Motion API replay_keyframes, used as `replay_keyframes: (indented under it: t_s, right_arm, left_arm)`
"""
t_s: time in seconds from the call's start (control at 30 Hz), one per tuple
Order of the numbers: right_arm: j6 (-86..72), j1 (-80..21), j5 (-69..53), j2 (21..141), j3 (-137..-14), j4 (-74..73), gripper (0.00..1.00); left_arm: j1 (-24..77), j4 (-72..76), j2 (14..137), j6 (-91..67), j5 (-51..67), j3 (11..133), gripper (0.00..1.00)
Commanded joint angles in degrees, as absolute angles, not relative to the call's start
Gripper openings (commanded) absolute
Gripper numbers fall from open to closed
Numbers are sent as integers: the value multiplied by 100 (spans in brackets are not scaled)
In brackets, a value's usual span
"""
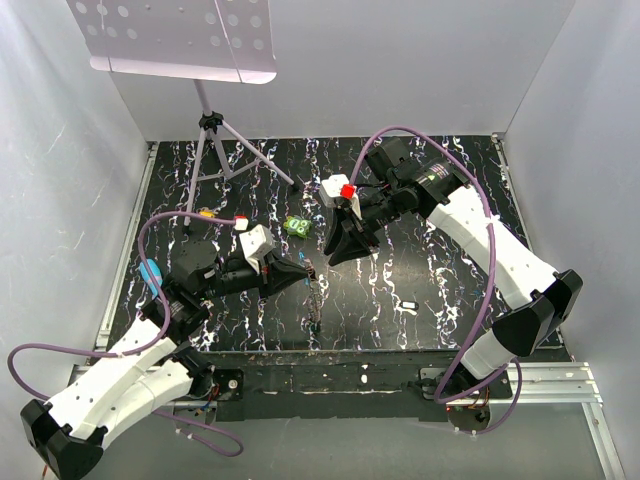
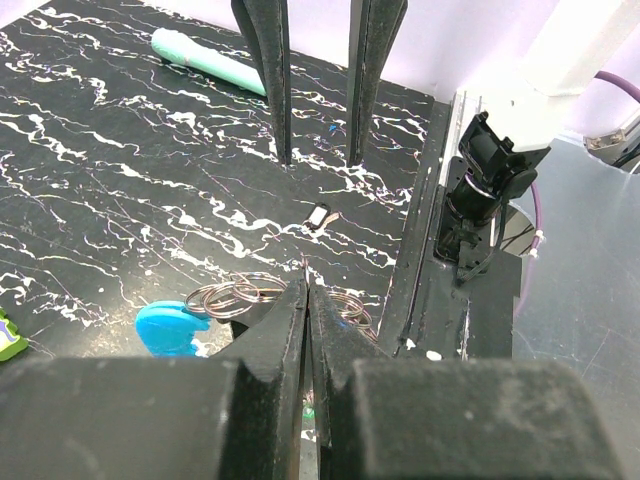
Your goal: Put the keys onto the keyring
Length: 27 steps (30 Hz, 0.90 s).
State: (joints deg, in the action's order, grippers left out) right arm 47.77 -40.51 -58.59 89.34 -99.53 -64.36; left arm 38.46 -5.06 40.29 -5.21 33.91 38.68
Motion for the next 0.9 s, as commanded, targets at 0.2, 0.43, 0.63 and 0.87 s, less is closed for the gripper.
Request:
replay_keyframes:
  t_s: [0.2, 0.43, 0.63, 0.87]
  right_arm:
    - [4852, -4034, -5906, 9061, -10142, -6504, 37]
    - [4869, -4087, -6029, 9246, -10354, -6574, 38]
    - [4913, -4324, -5994, 9360, -10345, -6565, 38]
    - [4896, -4509, -6038, 9422, -10318, -6539, 37]
  left_arm:
    - [3841, -35, 3779, -545, 3472, 3674, 0]
    - [3841, 121, 3709, -519, 3498, 3639, 0]
    - [3841, 228, 3674, -554, 3524, 3604, 0]
    - [3832, 272, 3665, -571, 3463, 3595, 0]
